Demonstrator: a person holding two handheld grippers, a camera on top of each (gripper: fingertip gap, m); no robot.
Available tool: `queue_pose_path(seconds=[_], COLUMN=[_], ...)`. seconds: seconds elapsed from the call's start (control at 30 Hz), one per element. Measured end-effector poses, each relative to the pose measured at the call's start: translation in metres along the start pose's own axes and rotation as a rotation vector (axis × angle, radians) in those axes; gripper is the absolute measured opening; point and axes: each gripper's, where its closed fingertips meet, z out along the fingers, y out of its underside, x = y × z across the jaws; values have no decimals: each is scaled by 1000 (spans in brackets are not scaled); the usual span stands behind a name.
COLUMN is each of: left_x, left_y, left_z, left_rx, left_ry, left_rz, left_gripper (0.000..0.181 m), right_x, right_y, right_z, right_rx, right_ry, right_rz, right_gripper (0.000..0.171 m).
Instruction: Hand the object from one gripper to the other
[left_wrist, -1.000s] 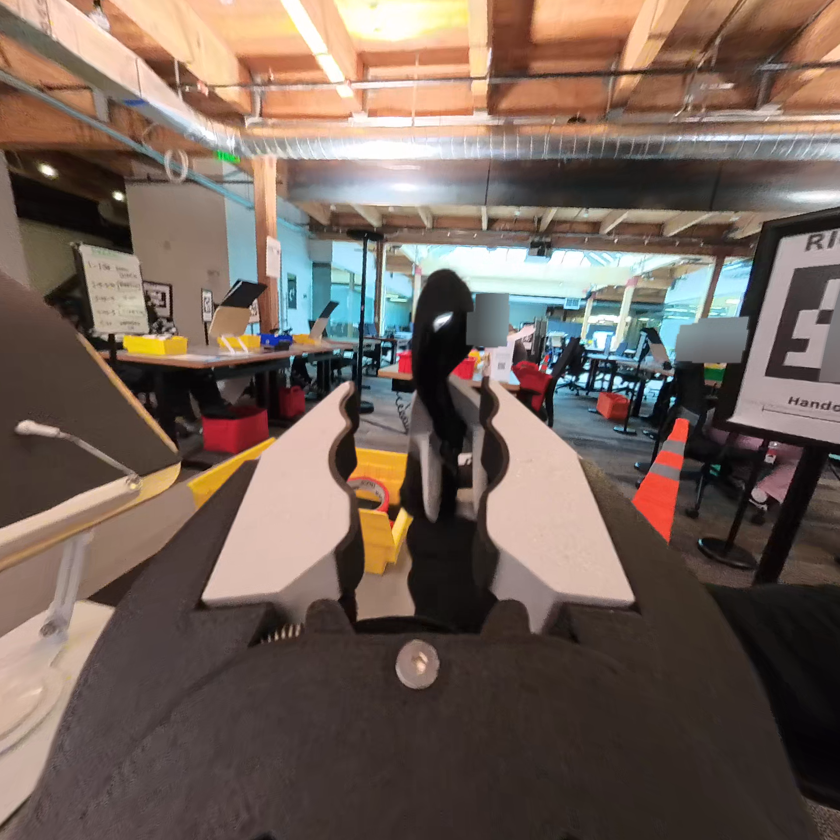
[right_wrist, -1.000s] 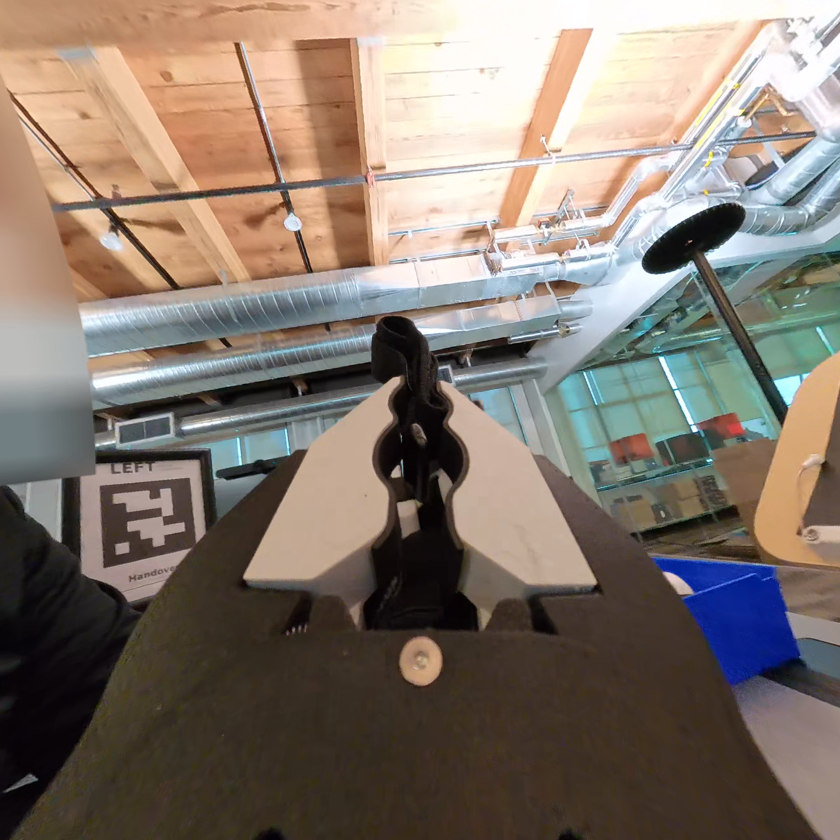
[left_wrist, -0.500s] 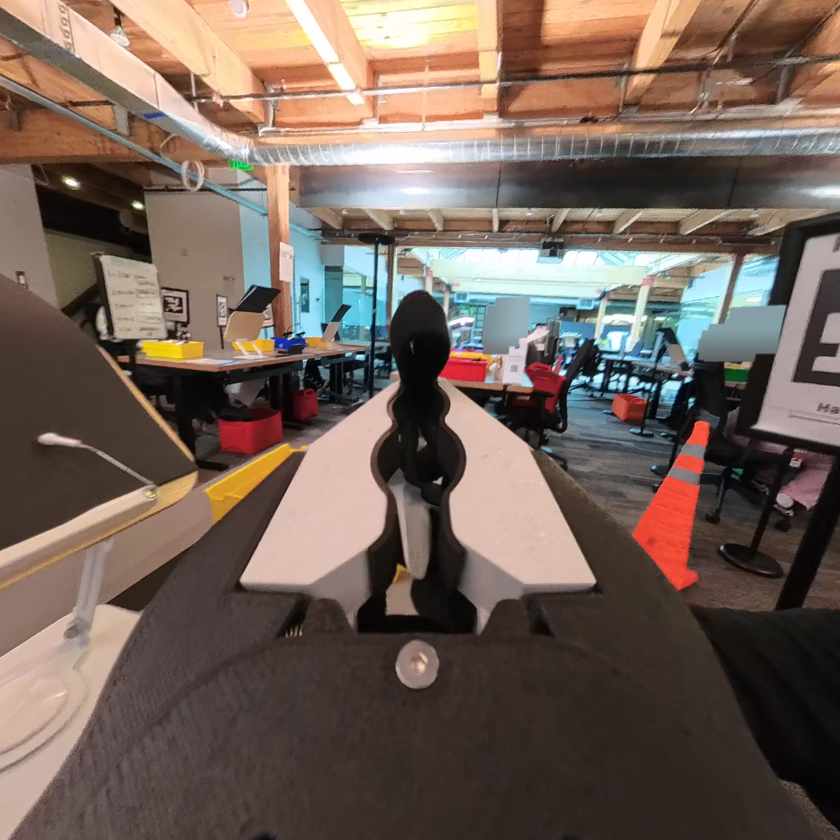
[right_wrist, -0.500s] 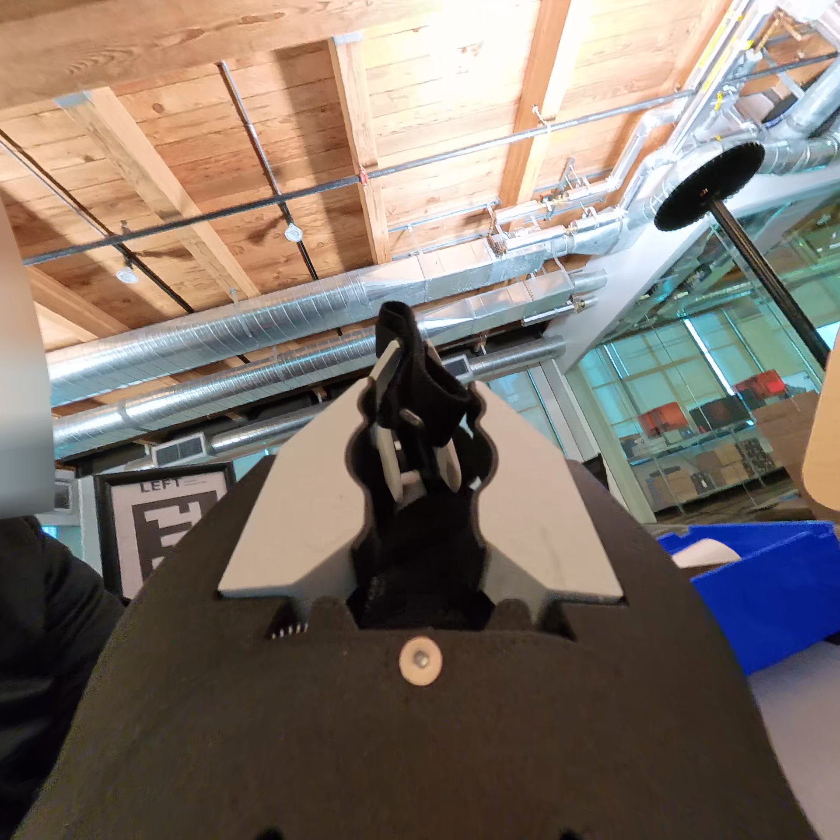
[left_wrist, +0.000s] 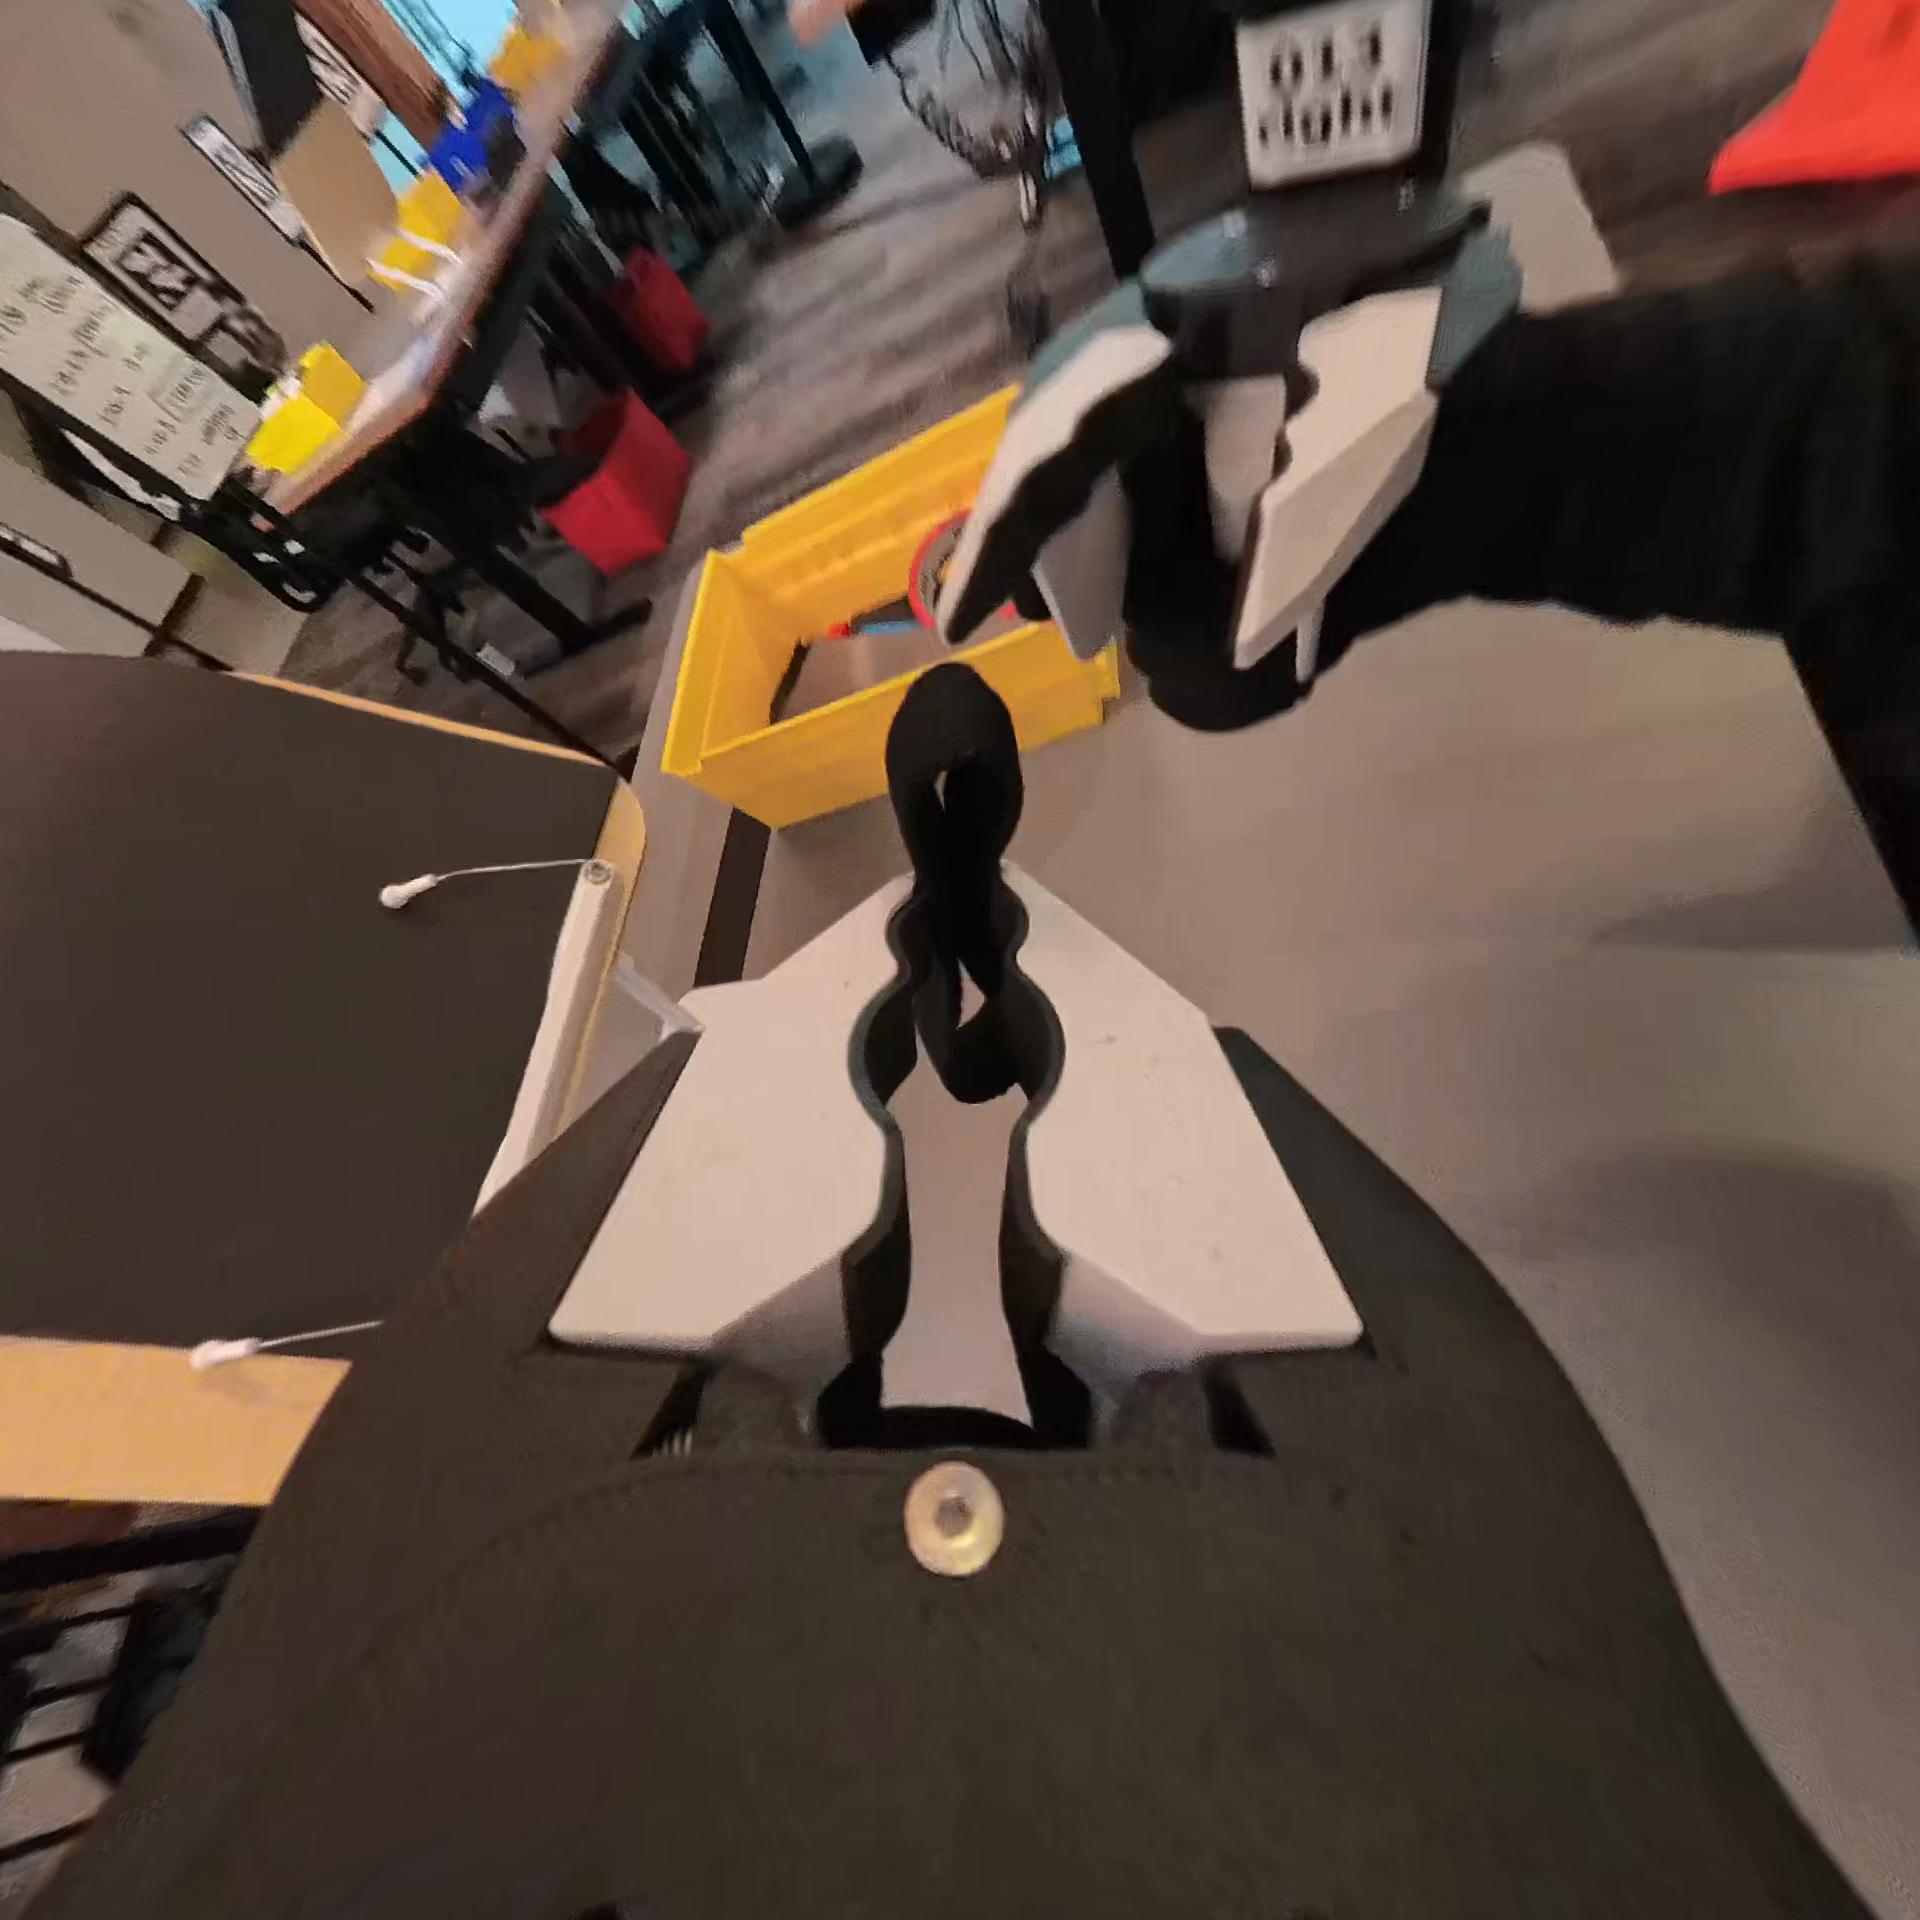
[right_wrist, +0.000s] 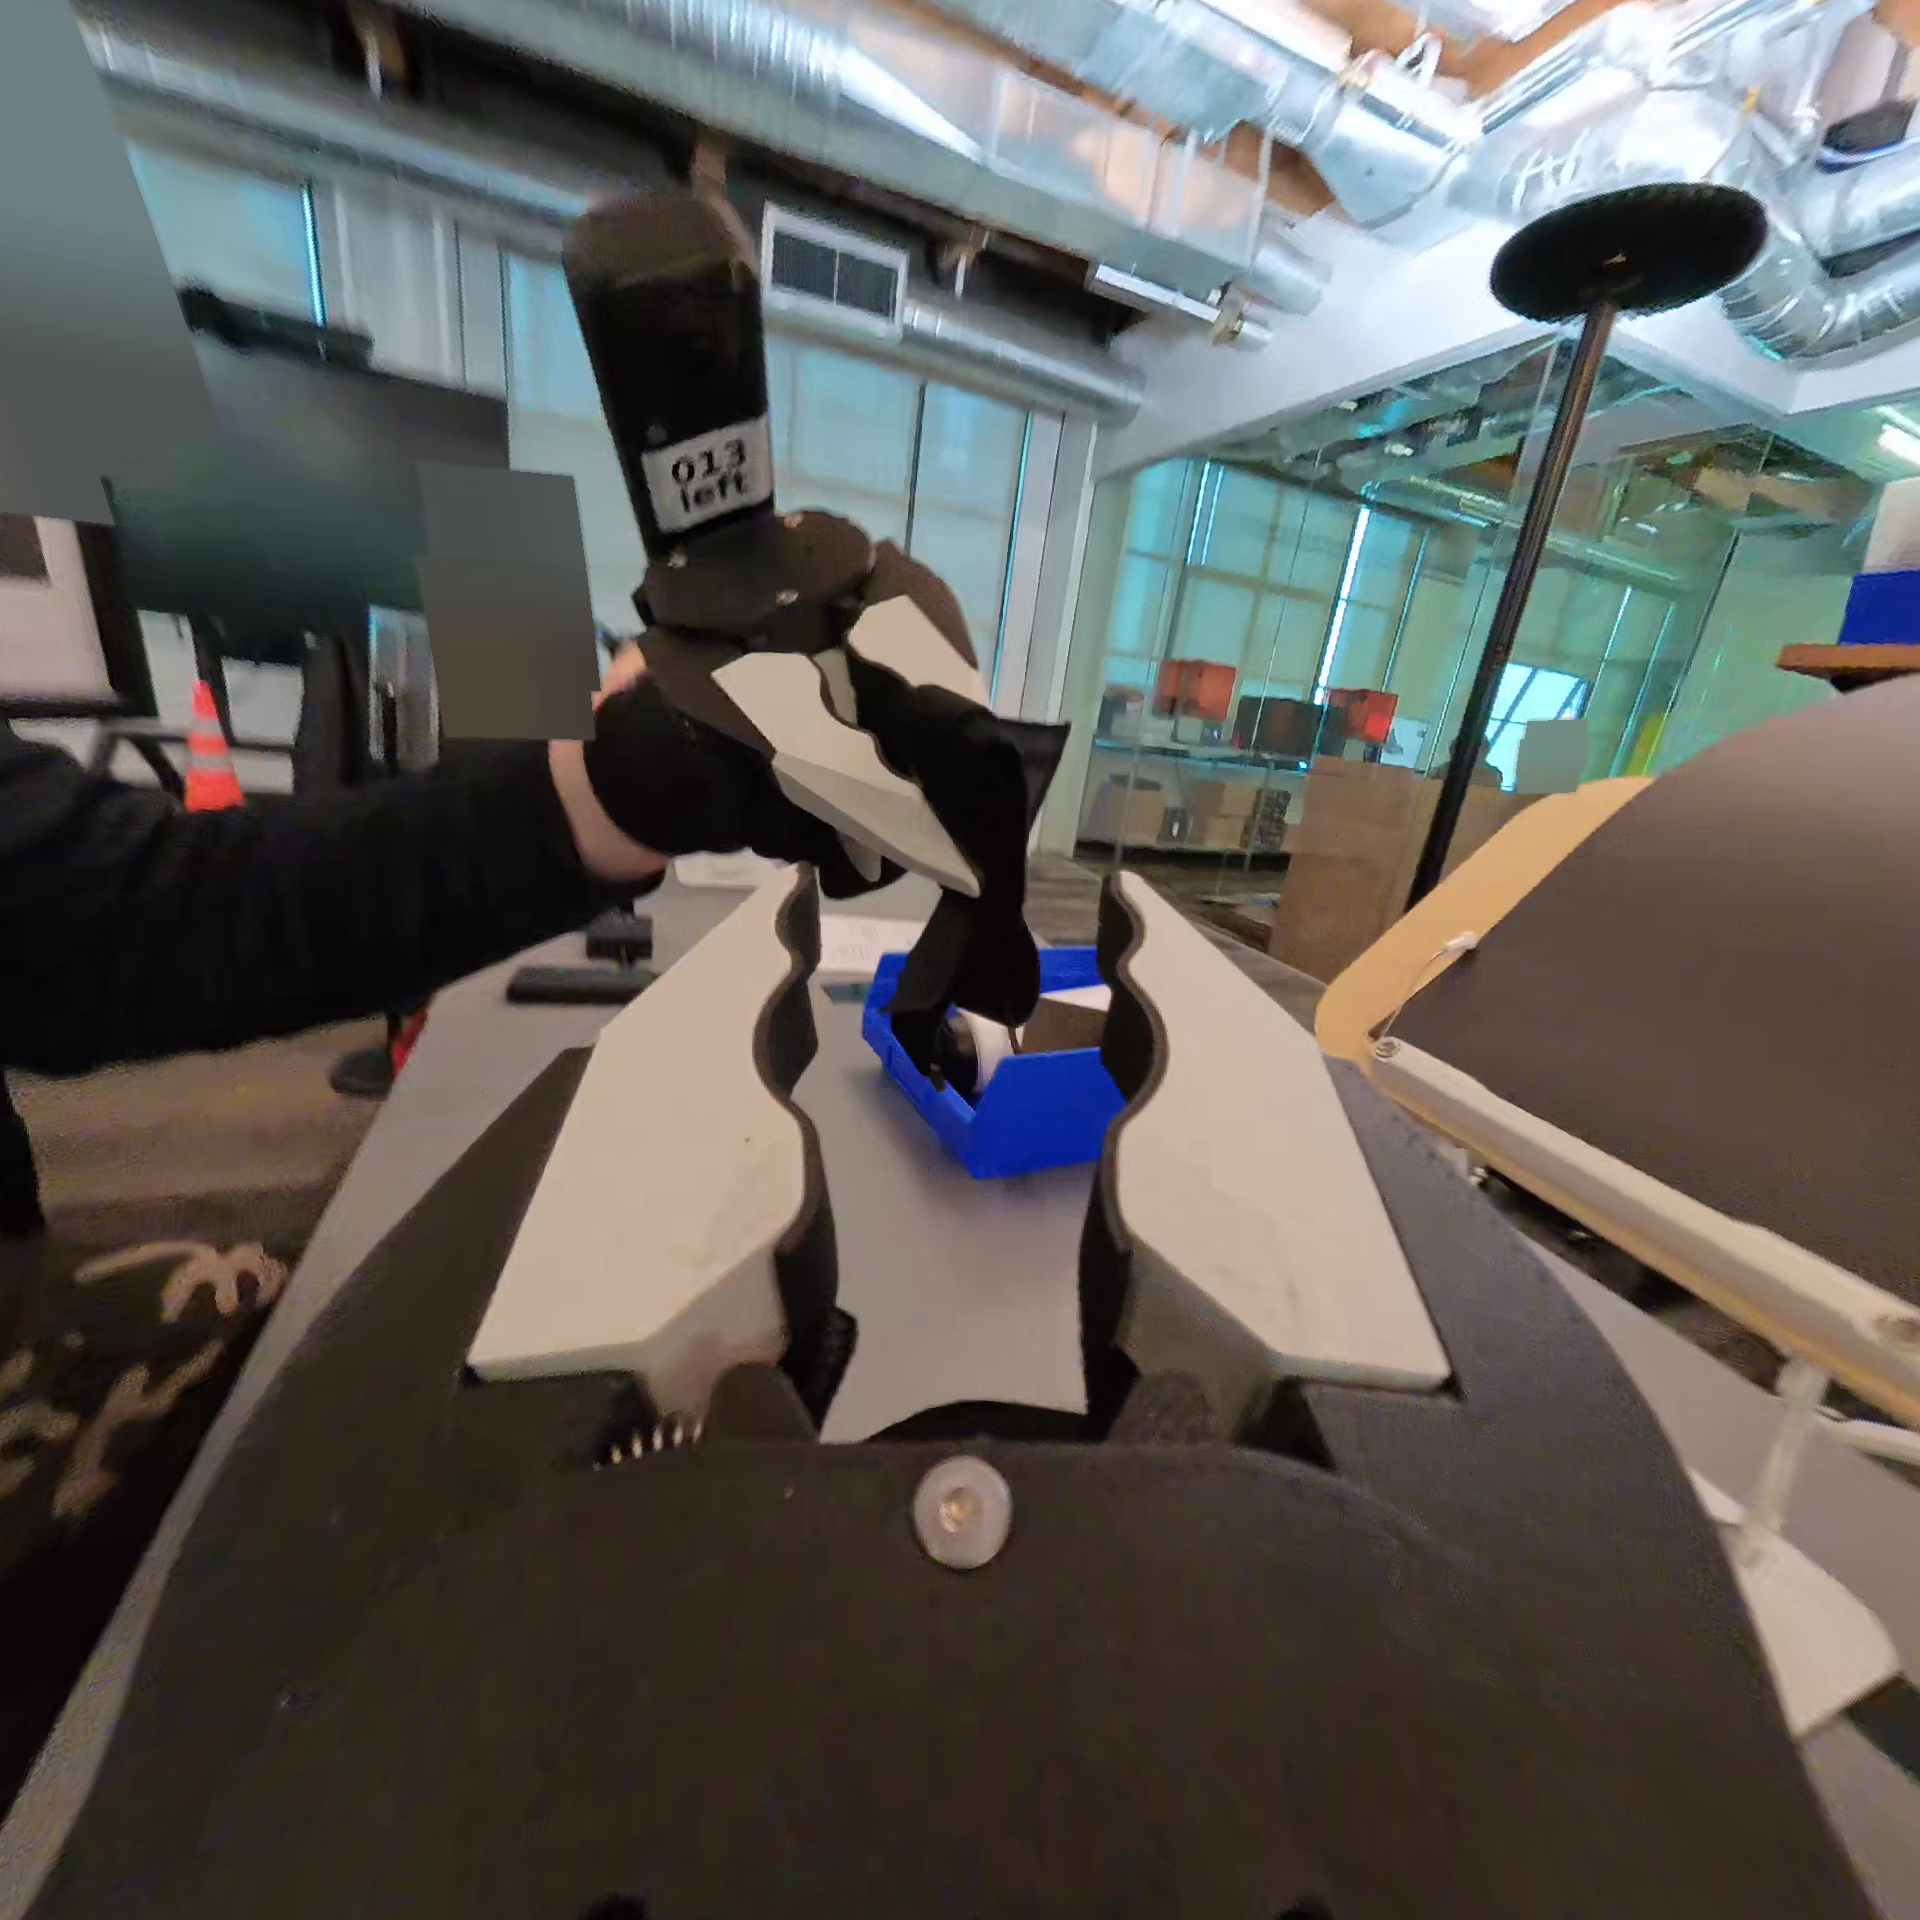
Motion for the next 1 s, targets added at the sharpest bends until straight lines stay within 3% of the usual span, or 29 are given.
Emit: queue_pose_path(seconds=[0.33, 0.43, 0.8, 0.87, 1.0], left_x=[39, 40, 42, 36, 28], left_y=[9, 9, 12, 10, 4], left_z=[12, 13, 12, 12, 3], left_rx=[-205, -217, -222, -194, -78], left_ry=[171, 184, 228, 182, 120], left_rz=[155, 159, 119, 87, -18], left_gripper=[6, 6, 9, 21, 69], right_x=[-22, -24, -26, -26, -20], right_y=[11, 27, 31, 30, 14], right_z=[16, 18, 19, 19, 16], right_rx=[-117, -226, -287, -281, -170], right_ry=[-54, -55, -65, -68, -54], right_rz=[-155, -212, -212, -202, -140], right_gripper=[33, 24, 8, 8, 7])
